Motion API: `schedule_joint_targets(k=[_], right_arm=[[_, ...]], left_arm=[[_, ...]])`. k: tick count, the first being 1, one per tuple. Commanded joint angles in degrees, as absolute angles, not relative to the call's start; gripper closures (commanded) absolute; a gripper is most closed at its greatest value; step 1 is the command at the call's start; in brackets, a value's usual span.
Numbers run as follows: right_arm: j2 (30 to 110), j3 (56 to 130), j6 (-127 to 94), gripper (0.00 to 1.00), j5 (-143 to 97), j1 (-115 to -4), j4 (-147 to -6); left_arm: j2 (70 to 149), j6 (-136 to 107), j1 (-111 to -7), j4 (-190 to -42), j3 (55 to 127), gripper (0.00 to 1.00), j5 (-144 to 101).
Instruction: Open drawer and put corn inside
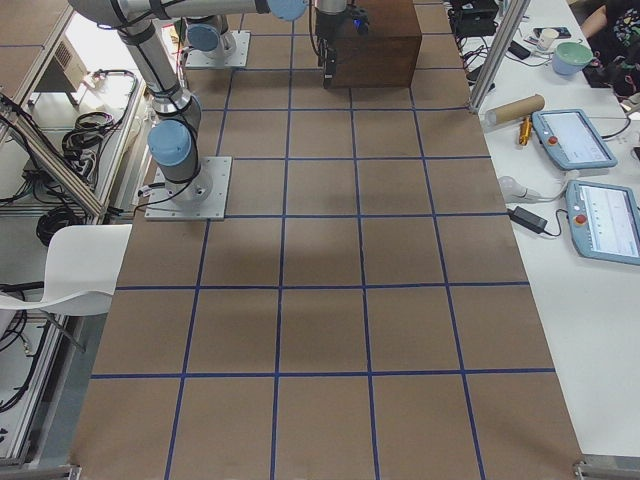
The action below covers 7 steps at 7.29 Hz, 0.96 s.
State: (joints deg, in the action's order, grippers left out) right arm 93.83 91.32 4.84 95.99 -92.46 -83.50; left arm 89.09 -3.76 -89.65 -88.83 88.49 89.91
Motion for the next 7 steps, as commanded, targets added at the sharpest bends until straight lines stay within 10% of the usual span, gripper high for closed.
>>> schedule_joint_targets(k=[1, 7], right_arm=[[93.78, 91.32, 4.83, 0.00, 96.06, -92.46, -83.50], [93.78, 91.32, 4.83, 0.00, 96.06, -92.46, -83.50]], left_arm=[[89.21, -3.78, -89.30, -88.86, 88.42, 0.00, 89.83], [89.64, 18.70, -69.83, -91.05, 89.21, 0.00, 90.44]])
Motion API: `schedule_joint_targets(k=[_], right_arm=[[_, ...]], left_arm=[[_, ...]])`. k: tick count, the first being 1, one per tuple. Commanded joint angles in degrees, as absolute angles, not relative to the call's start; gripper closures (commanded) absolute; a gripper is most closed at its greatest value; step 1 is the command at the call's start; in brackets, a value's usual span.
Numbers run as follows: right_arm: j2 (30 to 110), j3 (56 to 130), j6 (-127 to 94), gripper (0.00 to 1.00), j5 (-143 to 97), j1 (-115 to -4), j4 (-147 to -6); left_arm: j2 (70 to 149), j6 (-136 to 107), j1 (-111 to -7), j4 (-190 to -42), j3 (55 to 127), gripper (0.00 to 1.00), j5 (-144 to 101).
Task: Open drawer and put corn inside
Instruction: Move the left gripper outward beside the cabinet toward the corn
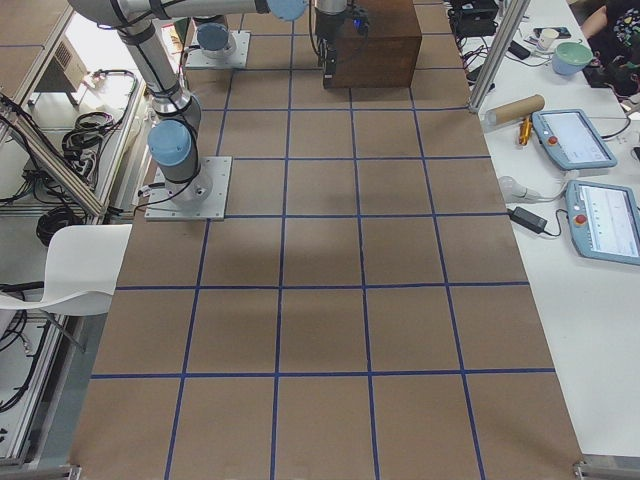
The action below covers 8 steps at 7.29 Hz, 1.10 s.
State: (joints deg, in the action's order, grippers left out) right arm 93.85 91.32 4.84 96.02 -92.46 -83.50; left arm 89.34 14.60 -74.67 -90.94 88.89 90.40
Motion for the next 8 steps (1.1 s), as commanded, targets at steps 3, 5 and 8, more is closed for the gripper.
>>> schedule_joint_targets(k=[3, 5, 8], right_arm=[[93.78, 91.32, 4.83, 0.00, 96.06, -92.46, -83.50], [93.87, 91.32, 4.83, 0.00, 96.06, -92.46, -83.50], [93.87, 91.32, 4.83, 0.00, 95.98, -92.46, -83.50]], left_arm=[[91.84, 26.75, -58.39, -90.27, 89.65, 0.00, 90.26], [95.95, 34.79, -54.86, -85.55, 89.65, 0.00, 90.09], [104.29, 38.65, -53.35, -84.73, 89.04, 0.00, 89.04]])
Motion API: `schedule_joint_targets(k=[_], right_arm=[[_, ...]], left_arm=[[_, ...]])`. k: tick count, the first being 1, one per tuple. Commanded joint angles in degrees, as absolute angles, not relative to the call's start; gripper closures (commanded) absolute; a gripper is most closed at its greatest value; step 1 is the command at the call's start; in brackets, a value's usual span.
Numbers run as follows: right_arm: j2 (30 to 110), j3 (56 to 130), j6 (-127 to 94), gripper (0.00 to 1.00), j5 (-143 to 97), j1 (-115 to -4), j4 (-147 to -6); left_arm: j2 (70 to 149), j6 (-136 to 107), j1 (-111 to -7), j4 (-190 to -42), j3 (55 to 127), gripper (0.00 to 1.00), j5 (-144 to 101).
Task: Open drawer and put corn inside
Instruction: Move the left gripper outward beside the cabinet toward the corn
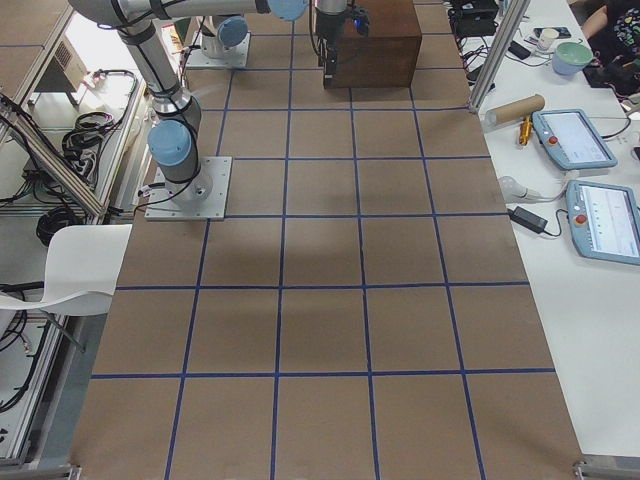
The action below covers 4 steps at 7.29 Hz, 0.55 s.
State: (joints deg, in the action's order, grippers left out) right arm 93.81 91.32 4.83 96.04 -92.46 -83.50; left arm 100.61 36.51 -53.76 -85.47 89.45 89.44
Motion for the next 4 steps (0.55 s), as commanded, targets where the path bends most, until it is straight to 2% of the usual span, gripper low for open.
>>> schedule_joint_targets(k=[1, 4], right_arm=[[93.87, 91.32, 4.83, 0.00, 96.06, -92.46, -83.50], [93.87, 91.32, 4.83, 0.00, 95.98, -92.46, -83.50]], left_arm=[[106.94, 39.02, -53.35, -81.94, 89.03, 0.00, 85.20], [110.74, 38.41, -53.53, -82.27, 88.77, 0.00, 73.07]])
